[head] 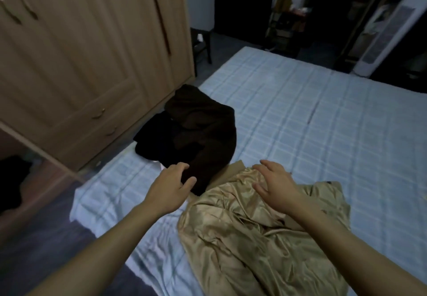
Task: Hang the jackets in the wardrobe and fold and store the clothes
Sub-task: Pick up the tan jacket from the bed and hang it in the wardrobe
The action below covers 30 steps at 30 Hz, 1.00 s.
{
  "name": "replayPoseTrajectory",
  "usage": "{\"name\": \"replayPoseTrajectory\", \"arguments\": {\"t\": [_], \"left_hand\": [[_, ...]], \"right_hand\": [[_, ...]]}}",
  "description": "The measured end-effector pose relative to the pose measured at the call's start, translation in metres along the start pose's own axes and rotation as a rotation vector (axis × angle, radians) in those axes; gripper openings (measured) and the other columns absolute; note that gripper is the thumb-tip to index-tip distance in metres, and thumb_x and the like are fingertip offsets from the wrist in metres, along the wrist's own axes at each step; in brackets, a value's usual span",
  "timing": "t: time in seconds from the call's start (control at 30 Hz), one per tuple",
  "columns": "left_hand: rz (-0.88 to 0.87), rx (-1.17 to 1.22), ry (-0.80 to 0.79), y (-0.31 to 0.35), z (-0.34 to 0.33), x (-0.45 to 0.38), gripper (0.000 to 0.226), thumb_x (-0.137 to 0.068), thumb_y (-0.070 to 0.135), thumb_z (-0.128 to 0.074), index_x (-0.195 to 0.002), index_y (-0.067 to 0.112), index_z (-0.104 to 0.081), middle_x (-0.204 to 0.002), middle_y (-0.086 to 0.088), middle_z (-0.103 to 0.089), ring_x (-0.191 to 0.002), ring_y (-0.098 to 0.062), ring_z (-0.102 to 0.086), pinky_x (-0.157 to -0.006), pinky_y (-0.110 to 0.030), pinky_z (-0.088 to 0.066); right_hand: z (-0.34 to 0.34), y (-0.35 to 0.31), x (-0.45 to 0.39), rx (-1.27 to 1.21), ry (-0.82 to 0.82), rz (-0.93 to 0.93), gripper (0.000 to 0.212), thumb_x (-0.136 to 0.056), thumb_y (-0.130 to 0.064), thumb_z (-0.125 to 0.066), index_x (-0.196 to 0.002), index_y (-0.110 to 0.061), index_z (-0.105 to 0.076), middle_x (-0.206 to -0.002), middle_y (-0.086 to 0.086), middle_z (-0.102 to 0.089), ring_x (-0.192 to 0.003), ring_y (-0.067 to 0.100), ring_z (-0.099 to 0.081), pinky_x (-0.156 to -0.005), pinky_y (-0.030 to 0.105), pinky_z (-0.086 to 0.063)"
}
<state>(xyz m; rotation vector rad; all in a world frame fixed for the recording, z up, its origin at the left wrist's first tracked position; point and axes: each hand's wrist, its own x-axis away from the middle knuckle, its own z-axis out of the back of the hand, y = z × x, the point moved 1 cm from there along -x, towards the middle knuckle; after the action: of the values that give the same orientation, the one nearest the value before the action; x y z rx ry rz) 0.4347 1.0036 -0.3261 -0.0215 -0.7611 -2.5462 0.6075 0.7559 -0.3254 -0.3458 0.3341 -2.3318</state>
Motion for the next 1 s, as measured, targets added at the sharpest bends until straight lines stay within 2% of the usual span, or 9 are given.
{"name": "replayPoseTrajectory", "arguments": {"t": [0.1, 0.2, 0.3, 0.4, 0.6, 0.7, 0.77, 0.83, 1.0], "left_hand": [[0.084, 0.03, -0.021, -0.017, -0.023, 0.003, 0.063, -0.096, 0.058, -0.045, -0.143, 0.017, -0.045, -0.136, -0.004, -0.055, -0.119, -0.022, -0.054, -0.095, -0.037, -0.046], [0.168, 0.051, -0.082, -0.038, -0.063, 0.0, 0.082, -0.081, 0.074, -0.023, -0.139, 0.021, -0.047, -0.129, -0.001, -0.056, -0.118, -0.022, -0.051, -0.095, -0.038, -0.045], [0.237, 0.036, -0.137, -0.058, -0.104, -0.005, 0.074, -0.083, 0.07, -0.021, -0.126, 0.018, -0.051, -0.12, -0.002, -0.057, -0.112, -0.024, -0.053, -0.092, -0.04, -0.046], [0.271, 0.014, -0.196, -0.069, -0.137, -0.015, 0.075, -0.083, 0.068, -0.018, -0.131, 0.018, -0.048, -0.124, -0.004, -0.055, -0.114, -0.025, -0.051, -0.094, -0.041, -0.045], [0.324, -0.004, -0.197, -0.095, -0.179, -0.041, 0.081, -0.08, 0.068, -0.015, -0.139, 0.021, -0.045, -0.134, -0.003, -0.052, -0.121, -0.025, -0.048, -0.101, -0.042, -0.043], [0.37, -0.026, -0.235, -0.114, -0.205, -0.055, 0.066, -0.09, 0.059, -0.028, -0.141, 0.019, -0.044, -0.135, -0.004, -0.049, -0.122, -0.026, -0.047, -0.101, -0.043, -0.043], [0.364, -0.053, -0.259, -0.125, -0.222, -0.064, 0.061, -0.094, 0.057, -0.027, -0.135, 0.018, -0.049, -0.135, -0.003, -0.047, -0.123, -0.027, -0.046, -0.099, -0.042, -0.042], [0.371, -0.069, -0.267, -0.13, -0.237, -0.071, 0.064, -0.093, 0.06, -0.022, -0.13, 0.017, -0.052, -0.135, -0.004, -0.046, -0.122, -0.028, -0.046, -0.098, -0.042, -0.043], [0.483, -0.026, -0.151, -0.132, -0.259, -0.084, 0.048, -0.101, 0.045, -0.032, -0.136, 0.014, -0.044, -0.129, -0.011, -0.051, -0.115, -0.03, -0.05, -0.097, -0.045, -0.045]], "right_hand": [[-0.017, 0.007, -0.021, 0.016, -0.054, 0.029, 0.055, -0.095, -0.039, -0.056, -0.145, -0.02, -0.044, -0.153, 0.005, -0.038, -0.141, 0.026, -0.033, -0.111, 0.043, -0.034], [-0.042, 0.021, -0.044, 0.023, -0.1, 0.085, 0.05, -0.094, -0.032, -0.059, -0.14, -0.017, -0.049, -0.147, 0.007, -0.046, -0.135, 0.027, -0.041, -0.11, 0.036, -0.033], [-0.067, 0.038, -0.065, 0.076, -0.161, 0.133, 0.052, -0.095, -0.031, -0.058, -0.145, -0.02, -0.045, -0.152, 0.006, -0.04, -0.14, 0.026, -0.035, -0.114, 0.036, -0.027], [-0.092, 0.057, -0.09, 0.101, -0.227, 0.167, 0.057, -0.094, -0.033, -0.06, -0.147, -0.025, -0.041, -0.152, 0.003, -0.04, -0.142, 0.025, -0.033, -0.115, 0.037, -0.025], [-0.142, 0.085, -0.137, 0.17, -0.311, 0.149, 0.059, -0.088, -0.035, -0.062, -0.144, -0.025, -0.043, -0.147, 0.004, -0.044, -0.135, 0.029, -0.042, -0.106, 0.046, -0.039], [-0.169, 0.098, -0.161, 0.204, -0.285, 0.143, 0.049, -0.09, -0.031, -0.061, -0.137, -0.019, -0.05, -0.139, 0.008, -0.051, -0.125, 0.032, -0.049, -0.101, 0.042, -0.042], [-0.188, 0.11, -0.175, 0.222, -0.283, 0.138, 0.05, -0.09, -0.029, -0.06, -0.137, -0.016, -0.05, -0.136, 0.01, -0.053, -0.123, 0.033, -0.05, -0.102, 0.041, -0.04], [-0.205, 0.123, -0.188, 0.231, -0.302, 0.129, 0.057, -0.09, -0.03, -0.061, -0.142, -0.014, -0.045, -0.141, 0.013, -0.05, -0.128, 0.034, -0.047, -0.106, 0.043, -0.038], [-0.232, 0.14, -0.207, 0.248, -0.357, 0.063, 0.07, -0.091, -0.045, -0.058, -0.15, -0.019, -0.03, -0.152, 0.008, -0.038, -0.139, 0.03, -0.035, -0.115, 0.046, -0.029]]}}
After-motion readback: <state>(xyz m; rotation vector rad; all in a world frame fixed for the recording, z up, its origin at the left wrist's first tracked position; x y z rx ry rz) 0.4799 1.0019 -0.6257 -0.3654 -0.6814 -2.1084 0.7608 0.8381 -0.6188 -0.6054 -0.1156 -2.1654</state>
